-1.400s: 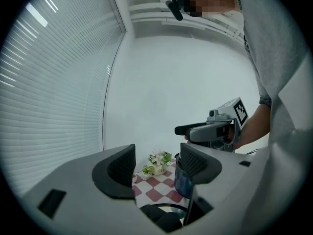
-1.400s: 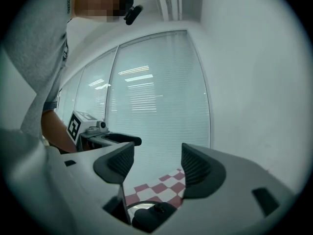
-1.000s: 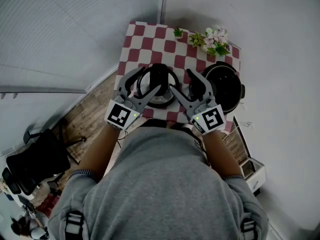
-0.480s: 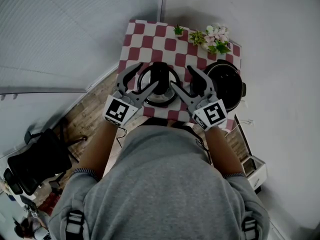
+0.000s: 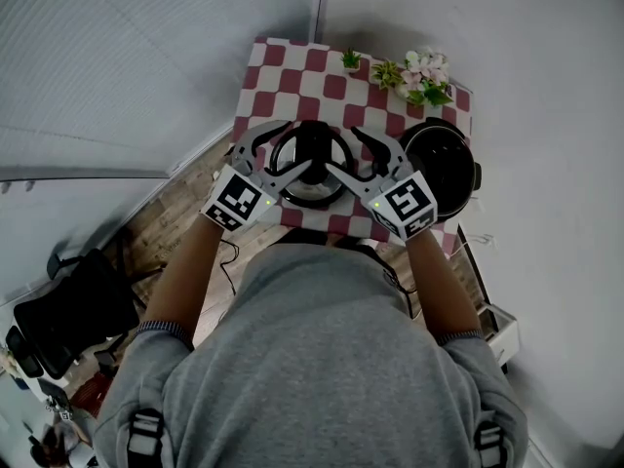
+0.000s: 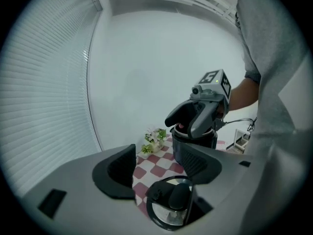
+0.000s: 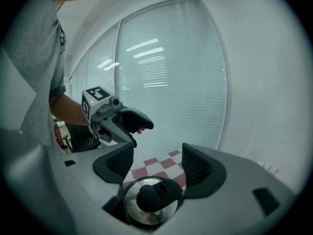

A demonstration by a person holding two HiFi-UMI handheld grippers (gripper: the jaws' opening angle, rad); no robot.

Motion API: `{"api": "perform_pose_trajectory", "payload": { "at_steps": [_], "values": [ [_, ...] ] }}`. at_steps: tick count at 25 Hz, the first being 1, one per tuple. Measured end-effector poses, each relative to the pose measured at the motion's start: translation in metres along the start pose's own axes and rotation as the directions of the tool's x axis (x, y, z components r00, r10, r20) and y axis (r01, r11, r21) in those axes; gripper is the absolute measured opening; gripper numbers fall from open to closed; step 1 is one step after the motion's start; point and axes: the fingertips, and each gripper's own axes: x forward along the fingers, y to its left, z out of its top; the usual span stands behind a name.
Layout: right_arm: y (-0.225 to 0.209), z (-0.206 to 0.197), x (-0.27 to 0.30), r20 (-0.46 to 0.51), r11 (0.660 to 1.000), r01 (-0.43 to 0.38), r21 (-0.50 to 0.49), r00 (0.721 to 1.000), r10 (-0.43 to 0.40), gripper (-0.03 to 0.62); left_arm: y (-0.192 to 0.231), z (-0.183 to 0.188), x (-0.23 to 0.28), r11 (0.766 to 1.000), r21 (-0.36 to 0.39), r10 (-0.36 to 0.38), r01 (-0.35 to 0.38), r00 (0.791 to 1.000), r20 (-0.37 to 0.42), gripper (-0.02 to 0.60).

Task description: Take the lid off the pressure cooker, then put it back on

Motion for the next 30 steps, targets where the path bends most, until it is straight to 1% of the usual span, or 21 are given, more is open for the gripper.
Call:
{"api": "perform_pose_trajectory", "payload": {
  "at_steps": [3, 5, 9, 12, 15, 20, 23, 26, 30],
  "values": [
    [0.005, -0.009, 0.012, -0.114, 0.995, -0.053, -0.080, 0.992, 0.043, 0.325, 0.000, -0.017, 0.007, 0.998, 0.044, -0.048, 0.053, 0.994, -0.095, 0.310],
    [0.007, -0.015, 0.020, -0.177, 0.988, -0.085, -0.125, 0.982, 0.062, 0.325, -0.004, -0.030, 0.013, 0.991, 0.068, -0.099, 0.111, 0.981, -0.166, 0.311],
    [0.010, -0.033, 0.035, -0.293, 0.976, -0.161, -0.148, 0.949, 0.112, 0.327, -0.013, -0.055, 0.026, 0.971, 0.111, -0.171, 0.210, 0.942, -0.288, 0.310],
    [0.011, -0.052, 0.046, -0.375, 0.966, -0.210, -0.152, 0.917, 0.140, 0.327, -0.019, -0.074, 0.035, 0.954, 0.141, -0.197, 0.264, 0.909, -0.368, 0.311],
    [0.013, -0.072, 0.057, -0.447, 0.955, -0.250, -0.158, 0.881, 0.156, 0.330, -0.023, -0.093, 0.042, 0.940, 0.156, -0.212, 0.305, 0.875, -0.435, 0.311],
    [0.023, -0.106, 0.072, -0.552, 0.930, -0.324, -0.172, 0.814, 0.181, 0.333, -0.030, -0.126, 0.048, 0.920, 0.145, -0.241, 0.365, 0.816, -0.525, 0.311],
    [0.027, -0.126, 0.079, -0.612, 0.911, -0.358, -0.204, 0.773, 0.167, 0.333, -0.032, -0.144, 0.051, 0.917, 0.128, -0.249, 0.378, 0.792, -0.557, 0.311],
    [0.030, -0.138, 0.086, -0.644, 0.901, -0.379, -0.211, 0.748, 0.163, 0.334, -0.037, -0.160, 0.053, 0.906, 0.136, -0.250, 0.400, 0.766, -0.592, 0.311],
    [0.035, -0.154, 0.094, -0.663, 0.900, -0.394, -0.188, 0.727, 0.180, 0.334, -0.045, -0.180, 0.062, 0.887, 0.156, -0.253, 0.435, 0.740, -0.624, 0.311]
  ]
}}
